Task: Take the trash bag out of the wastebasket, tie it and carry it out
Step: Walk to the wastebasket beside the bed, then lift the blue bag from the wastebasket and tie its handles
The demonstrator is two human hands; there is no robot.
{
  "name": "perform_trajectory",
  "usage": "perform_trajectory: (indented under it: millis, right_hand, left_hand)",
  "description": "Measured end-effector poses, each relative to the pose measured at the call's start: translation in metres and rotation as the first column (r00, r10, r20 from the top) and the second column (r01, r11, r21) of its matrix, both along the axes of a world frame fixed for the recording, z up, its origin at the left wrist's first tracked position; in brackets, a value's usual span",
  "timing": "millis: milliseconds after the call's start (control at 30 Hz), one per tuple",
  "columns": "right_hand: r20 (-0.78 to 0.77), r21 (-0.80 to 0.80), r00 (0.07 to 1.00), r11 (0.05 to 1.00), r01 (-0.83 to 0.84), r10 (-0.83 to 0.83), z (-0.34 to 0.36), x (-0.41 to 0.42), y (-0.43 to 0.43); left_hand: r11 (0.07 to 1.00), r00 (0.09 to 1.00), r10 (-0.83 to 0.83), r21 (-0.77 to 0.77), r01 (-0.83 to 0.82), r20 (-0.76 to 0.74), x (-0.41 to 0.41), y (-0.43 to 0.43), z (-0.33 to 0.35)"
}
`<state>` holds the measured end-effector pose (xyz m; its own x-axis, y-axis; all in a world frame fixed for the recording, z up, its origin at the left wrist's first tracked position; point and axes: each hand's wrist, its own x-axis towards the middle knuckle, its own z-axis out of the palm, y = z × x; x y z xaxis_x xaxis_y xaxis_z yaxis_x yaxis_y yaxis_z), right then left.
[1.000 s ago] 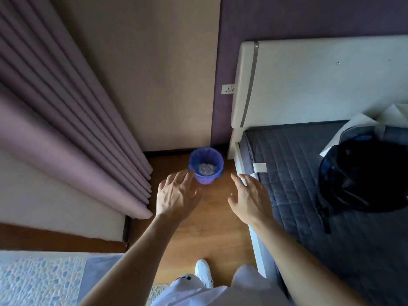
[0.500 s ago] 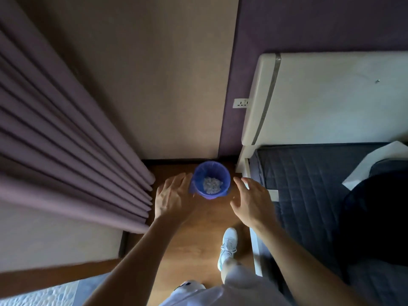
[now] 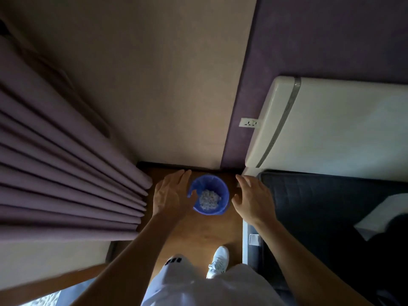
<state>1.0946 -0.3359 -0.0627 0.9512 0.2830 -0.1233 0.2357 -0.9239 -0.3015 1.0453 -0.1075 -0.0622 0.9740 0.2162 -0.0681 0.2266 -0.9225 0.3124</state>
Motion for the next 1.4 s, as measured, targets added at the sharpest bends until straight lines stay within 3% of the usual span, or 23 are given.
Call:
perform_trajectory:
  millis: [333, 700, 867, 1100, 1400]
  right_hand:
    - [0.008, 0.028, 1.000, 0.999, 0.019, -0.019, -0.004, -0.002, 0.024]
    - [0.043, -0.012, 0.994, 0.995, 0.101, -0.100, -0.034, -0.045, 0.046]
    - [0.036, -0.027, 0.991, 0.992, 0.126, -0.125, -0.064, -0.060, 0.044]
    - [0.028, -0.006, 0.993, 0.994, 0.113, -0.113, -0.152, -0.058, 0.032]
    - [-0.018, -0.008, 0.991, 0.991, 0.131, -0.131, -0.351, -0.053, 0.005]
  left_hand:
    - [0.998, 0.999, -0.045, 0.051, 0.043, 0.028, 0.012, 0.026, -0.002]
    - [0.991, 0.965, -0.132, 0.048, 0.124, 0.225, -0.018, 0.047, -0.033]
    - [0.990, 0.990, -0.135, 0.037, 0.133, 0.050, -0.036, 0.056, -0.078]
    - [0.993, 0.993, -0.114, 0.006, 0.115, -0.041, -0.044, 0.052, -0.169]
    - [0.996, 0.988, -0.077, 0.040, 0.083, -0.136, -0.041, 0.046, -0.340]
